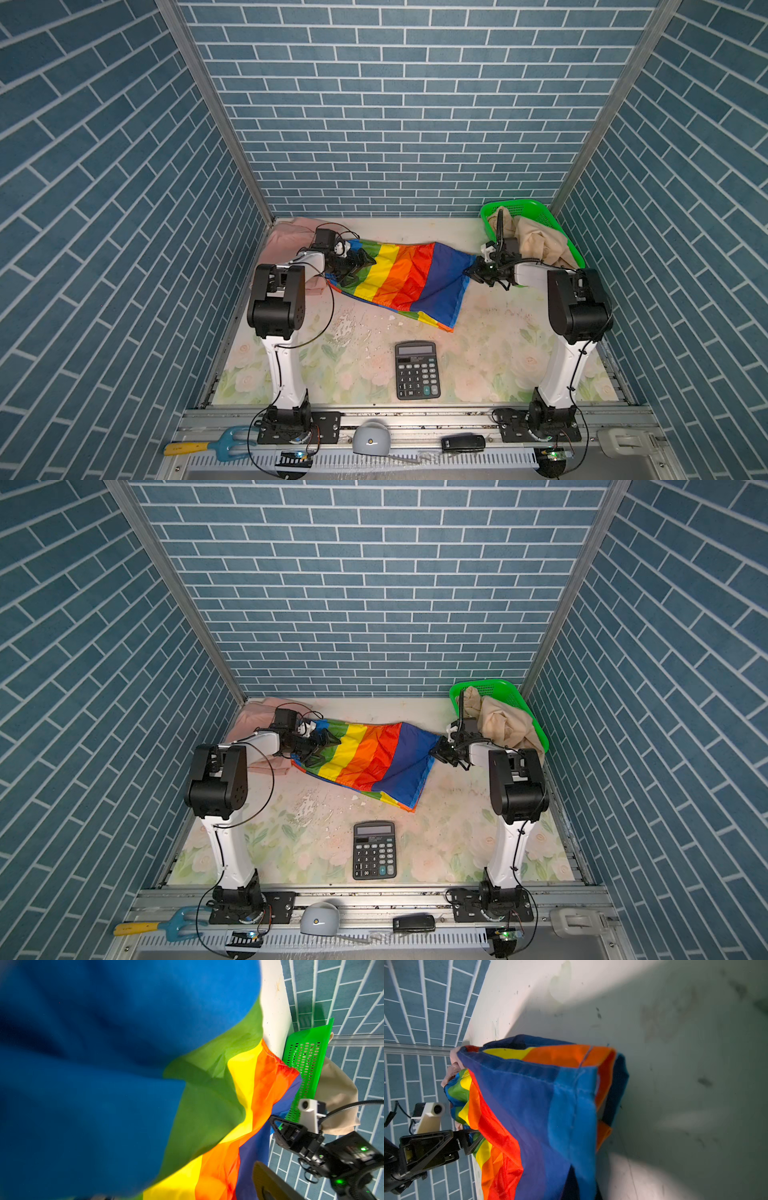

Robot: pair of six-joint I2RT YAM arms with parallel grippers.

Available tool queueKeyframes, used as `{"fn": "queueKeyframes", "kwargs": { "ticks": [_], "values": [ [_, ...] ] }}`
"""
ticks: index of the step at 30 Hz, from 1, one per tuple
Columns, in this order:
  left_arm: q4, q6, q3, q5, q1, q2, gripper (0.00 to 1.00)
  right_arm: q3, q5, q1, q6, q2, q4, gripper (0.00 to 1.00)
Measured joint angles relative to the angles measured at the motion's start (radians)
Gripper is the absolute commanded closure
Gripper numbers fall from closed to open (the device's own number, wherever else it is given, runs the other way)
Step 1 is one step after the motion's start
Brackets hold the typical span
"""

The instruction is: Fold and stack the shorts

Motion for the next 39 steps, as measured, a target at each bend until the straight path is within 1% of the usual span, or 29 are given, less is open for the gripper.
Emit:
{"fn": "queueKeyframes", "kwargs": {
  "ticks": [3, 5, 9, 10, 13, 14, 17, 18, 19, 20, 21, 24, 26, 29, 31, 34, 39],
  "values": [
    [0.017, 0.0, -0.02, -0.003, 0.002, -0.01, 0.0, 0.157, 0.051, 0.006, -0.056, 0.061, -0.121, 1.0],
    [0.039, 0.0, -0.043, -0.005, 0.002, -0.022, 0.0, 0.29, 0.082, 0.01, -0.097, 0.126, -0.208, 1.0],
    [0.088, -0.01, -0.097, -0.014, -0.008, -0.051, 0.0, 0.602, 0.127, 0.02, -0.178, 0.298, -0.392, 1.0],
    [0.102, -0.017, -0.109, -0.018, -0.017, -0.058, 0.0, 0.687, 0.14, 0.023, -0.2, 0.347, -0.438, 0.98],
    [0.131, -0.039, -0.13, -0.031, -0.051, -0.069, 0.0, 0.876, 0.183, 0.028, -0.244, 0.443, -0.56, 0.74],
    [0.133, -0.047, -0.131, -0.033, -0.063, -0.07, 0.0, 0.909, 0.2, 0.027, -0.261, 0.452, -0.592, 0.65],
    [0.118, -0.055, -0.118, -0.04, -0.08, -0.07, 0.0, 0.941, 0.234, 0.029, -0.301, 0.428, -0.658, 0.46],
    [0.104, -0.055, -0.11, -0.045, -0.082, -0.07, 0.0, 0.932, 0.246, 0.03, -0.309, 0.406, -0.673, 0.44],
    [0.082, -0.055, -0.1, -0.051, -0.084, -0.07, 0.0, 0.905, 0.259, 0.032, -0.313, 0.375, -0.679, 0.38],
    [0.051, -0.054, -0.085, -0.059, -0.086, -0.07, 0.0, 0.854, 0.273, 0.039, -0.316, 0.326, -0.678, 0.32],
    [0.025, -0.054, -0.074, -0.065, -0.087, -0.07, 0.0, 0.792, 0.285, 0.05, -0.314, 0.27, -0.674, 0.29],
    [-0.042, -0.055, -0.034, -0.08, -0.088, -0.07, 0.0, 0.565, 0.295, 0.113, -0.268, 0.062, -0.629, 0.27],
    [-0.06, -0.06, -0.015, -0.08, -0.088, -0.07, 0.0, 0.388, 0.267, 0.176, -0.197, -0.09, -0.529, 0.25],
    [-0.062, -0.07, -0.009, -0.079, -0.085, -0.069, 0.0, 0.166, 0.199, 0.269, -0.061, -0.224, -0.348, 0.24],
    [-0.062, -0.073, -0.01, -0.078, -0.083, -0.063, 0.0, 0.048, 0.162, 0.316, 0.032, -0.247, -0.217, 0.23],
    [-0.058, -0.077, -0.01, -0.077, -0.079, -0.039, 0.0, -0.088, 0.122, 0.363, 0.153, -0.225, -0.059, 0.23],
    [-0.043, -0.081, -0.011, -0.06, -0.071, -0.032, 0.0, -0.197, 0.073, 0.387, 0.271, -0.163, 0.117, 0.23]
  ]
}}
